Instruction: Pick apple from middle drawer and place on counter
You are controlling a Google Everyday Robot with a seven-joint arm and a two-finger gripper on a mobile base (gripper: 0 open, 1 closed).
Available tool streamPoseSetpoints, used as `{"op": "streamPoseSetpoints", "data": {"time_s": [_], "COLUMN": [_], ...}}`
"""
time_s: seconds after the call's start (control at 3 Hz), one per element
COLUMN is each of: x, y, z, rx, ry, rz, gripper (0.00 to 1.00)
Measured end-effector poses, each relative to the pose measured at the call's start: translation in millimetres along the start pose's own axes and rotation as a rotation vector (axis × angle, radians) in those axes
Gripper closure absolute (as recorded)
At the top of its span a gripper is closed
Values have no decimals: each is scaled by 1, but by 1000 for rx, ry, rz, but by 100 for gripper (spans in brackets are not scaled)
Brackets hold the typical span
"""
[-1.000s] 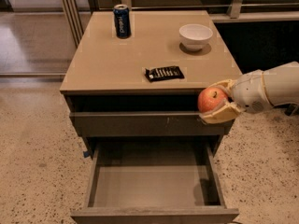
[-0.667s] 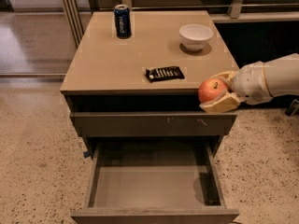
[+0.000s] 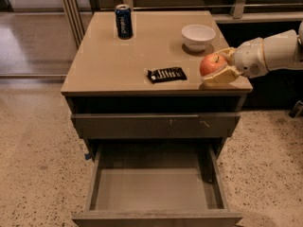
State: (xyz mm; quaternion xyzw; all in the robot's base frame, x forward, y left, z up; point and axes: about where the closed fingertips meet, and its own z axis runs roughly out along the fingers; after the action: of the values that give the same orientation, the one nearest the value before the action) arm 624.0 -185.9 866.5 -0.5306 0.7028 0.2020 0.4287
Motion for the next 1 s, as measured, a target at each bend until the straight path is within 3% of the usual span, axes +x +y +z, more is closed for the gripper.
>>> {"op": "streamPoseSetpoints", "data": {"time_s": [0.33, 1.0], "x": [0, 22], "y": [-30, -58], "z": [12, 40], "rx": [1, -38], "ry": [-10, 39], "rz": [31, 125], "gripper": [100, 100]}}
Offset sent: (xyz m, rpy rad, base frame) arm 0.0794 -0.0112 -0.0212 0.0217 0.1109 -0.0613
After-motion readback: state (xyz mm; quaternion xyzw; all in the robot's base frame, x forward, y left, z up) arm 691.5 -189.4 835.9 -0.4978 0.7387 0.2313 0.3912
